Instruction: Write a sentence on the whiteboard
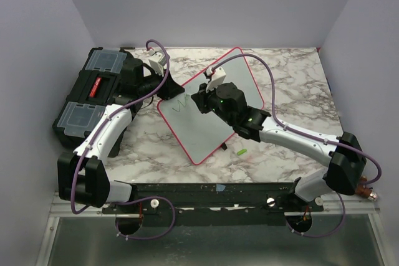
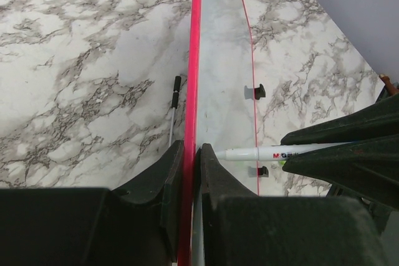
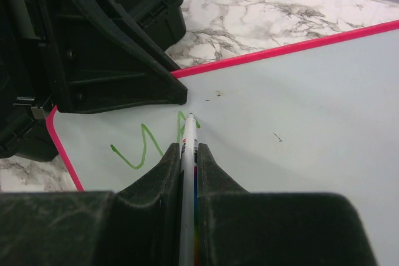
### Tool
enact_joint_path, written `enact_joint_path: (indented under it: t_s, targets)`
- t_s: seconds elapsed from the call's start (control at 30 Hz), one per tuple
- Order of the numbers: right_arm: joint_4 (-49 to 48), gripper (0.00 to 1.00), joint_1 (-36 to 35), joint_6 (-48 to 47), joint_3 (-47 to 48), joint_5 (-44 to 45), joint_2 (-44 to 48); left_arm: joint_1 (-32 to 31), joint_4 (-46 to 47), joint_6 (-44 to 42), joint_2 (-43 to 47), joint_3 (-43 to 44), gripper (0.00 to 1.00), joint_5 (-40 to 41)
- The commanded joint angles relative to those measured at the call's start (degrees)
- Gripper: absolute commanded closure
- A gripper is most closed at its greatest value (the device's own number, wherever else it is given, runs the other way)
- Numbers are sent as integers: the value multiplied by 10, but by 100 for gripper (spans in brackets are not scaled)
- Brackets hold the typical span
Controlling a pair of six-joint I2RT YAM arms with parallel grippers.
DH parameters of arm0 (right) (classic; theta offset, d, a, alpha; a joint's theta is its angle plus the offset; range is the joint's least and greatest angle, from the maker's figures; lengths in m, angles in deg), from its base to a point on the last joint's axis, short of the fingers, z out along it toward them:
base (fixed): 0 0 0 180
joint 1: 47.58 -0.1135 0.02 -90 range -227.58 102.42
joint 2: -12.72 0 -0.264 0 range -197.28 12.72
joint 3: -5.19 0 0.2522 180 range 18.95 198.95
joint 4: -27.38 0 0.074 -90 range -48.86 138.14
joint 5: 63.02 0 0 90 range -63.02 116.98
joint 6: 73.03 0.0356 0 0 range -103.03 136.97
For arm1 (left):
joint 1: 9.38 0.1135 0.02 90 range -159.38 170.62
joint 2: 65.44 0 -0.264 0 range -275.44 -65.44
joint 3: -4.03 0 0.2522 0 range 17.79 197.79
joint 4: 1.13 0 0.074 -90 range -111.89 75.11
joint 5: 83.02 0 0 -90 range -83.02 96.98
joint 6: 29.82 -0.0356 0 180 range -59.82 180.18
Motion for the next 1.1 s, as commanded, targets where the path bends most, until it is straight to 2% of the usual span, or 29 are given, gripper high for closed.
enact_joint_path:
  t_s: [0.0, 0.53, 1.07]
  targets:
    - [20, 99, 2, -8, 6, 14, -12, -10, -2, -31, 17, 15, 100, 3]
    - [31, 99, 3, 3, -41, 23, 14, -10, -11, -42, 17, 18, 100, 7]
    - [55, 99, 2, -2, -5, 30, 63, -10, -16, -48, 14, 20, 100, 12]
